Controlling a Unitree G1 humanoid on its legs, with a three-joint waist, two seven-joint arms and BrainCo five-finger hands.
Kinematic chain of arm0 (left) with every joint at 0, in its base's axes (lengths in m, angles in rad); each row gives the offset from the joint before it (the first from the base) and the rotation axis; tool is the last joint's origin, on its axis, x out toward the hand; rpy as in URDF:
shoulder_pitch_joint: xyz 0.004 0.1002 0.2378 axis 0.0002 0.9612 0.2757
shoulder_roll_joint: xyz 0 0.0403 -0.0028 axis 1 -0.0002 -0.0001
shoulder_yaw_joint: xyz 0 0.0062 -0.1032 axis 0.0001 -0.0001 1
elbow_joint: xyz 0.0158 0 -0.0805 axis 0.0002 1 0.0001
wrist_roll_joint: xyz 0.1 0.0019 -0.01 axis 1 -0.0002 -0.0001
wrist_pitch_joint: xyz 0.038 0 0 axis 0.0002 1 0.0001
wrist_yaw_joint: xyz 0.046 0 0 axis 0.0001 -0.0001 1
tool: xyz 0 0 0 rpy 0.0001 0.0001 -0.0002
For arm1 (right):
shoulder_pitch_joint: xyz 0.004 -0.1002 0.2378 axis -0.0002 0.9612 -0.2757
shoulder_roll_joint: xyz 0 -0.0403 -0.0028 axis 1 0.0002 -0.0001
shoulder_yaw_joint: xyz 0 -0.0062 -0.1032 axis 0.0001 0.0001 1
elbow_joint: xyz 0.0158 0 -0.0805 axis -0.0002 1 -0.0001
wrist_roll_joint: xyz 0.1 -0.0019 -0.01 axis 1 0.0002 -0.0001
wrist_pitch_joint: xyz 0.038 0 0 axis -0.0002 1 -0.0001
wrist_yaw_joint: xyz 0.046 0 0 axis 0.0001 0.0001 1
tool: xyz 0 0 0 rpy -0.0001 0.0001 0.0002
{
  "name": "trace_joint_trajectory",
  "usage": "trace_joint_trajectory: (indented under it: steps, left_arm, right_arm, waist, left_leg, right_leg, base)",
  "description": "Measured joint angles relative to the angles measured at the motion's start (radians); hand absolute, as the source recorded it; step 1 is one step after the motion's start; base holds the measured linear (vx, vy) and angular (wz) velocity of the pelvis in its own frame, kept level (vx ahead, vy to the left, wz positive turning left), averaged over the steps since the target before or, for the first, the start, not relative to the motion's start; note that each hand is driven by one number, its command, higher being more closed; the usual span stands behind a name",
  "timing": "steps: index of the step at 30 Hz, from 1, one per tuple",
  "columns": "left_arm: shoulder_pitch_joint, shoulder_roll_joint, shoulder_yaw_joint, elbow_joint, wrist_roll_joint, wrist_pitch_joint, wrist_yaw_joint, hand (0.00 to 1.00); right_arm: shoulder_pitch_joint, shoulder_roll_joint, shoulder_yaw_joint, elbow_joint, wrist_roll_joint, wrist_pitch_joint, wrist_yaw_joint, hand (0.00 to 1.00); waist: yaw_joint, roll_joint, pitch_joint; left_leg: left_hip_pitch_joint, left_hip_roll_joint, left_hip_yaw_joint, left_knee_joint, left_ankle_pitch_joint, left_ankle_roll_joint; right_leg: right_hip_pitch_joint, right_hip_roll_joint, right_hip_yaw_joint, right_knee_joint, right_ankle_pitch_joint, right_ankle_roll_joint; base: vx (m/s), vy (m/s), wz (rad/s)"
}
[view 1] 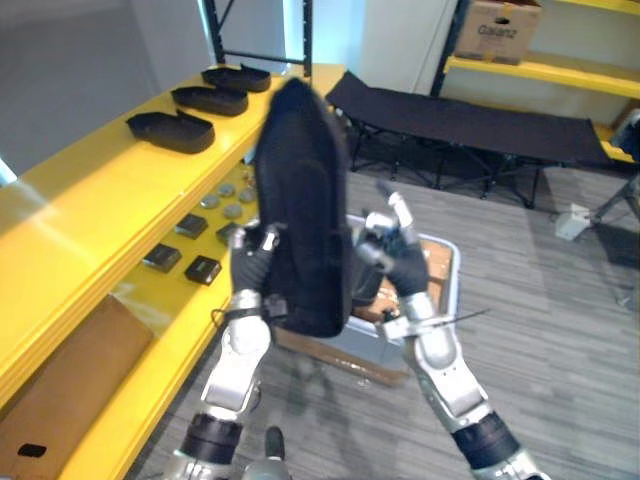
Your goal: Walk over and take plastic housings, then place them on the shelf
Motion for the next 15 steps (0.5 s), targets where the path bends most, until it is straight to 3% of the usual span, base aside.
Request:
trace_joint_trajectory:
  steps: [3,7,11,15]
  left_arm:
    - [0.051,0.001,0.061,0.000,0.055,-0.015,0.045,1.00]
    - [0.100,-0.002,0.094,-0.044,0.067,-0.041,0.081,1.00]
    - [0.124,-0.030,0.091,-0.087,0.064,-0.102,0.078,1.00]
    - [0.176,-0.035,0.101,-0.157,0.055,-0.171,0.062,1.00]
  right_arm:
    - [0.089,0.001,-0.186,0.001,0.041,0.014,-0.072,0.00]
    - [0.241,0.031,-0.350,0.033,0.096,0.074,-0.097,0.00]
    - [0.338,0.076,-0.417,0.158,0.115,0.111,-0.098,0.00]
    - [0.389,0.125,-0.438,0.292,0.110,0.114,-0.103,0.00]
  waist:
    - [-0.004,0.001,0.000]
    - [-0.047,0.007,-0.004]
    - [-0.059,0.024,-0.014]
    - [-0.075,0.029,-0.017]
  left_leg:
    - [0.009,0.000,0.018,0.000,-0.007,0.006]
    - [0.000,-0.001,0.023,0.000,-0.009,0.007]
    - [-0.006,0.001,0.050,0.000,-0.013,0.006]
    - [-0.007,0.002,0.052,0.000,-0.017,0.000]
  right_leg:
    - [-0.001,0.000,0.021,-0.005,0.000,0.001]
    - [-0.010,0.002,0.034,-0.013,-0.001,0.001]
    - [-0.031,0.005,0.073,-0.021,0.001,-0.001]
    - [-0.035,0.005,0.074,-0.020,0.001,0.000]
  base:
    - [-0.01,0.007,-0.14]
    - [0.00,0.005,-0.04]
    - [0.03,0.000,-0.19]
    - [0.04,-0.015,-0.03]
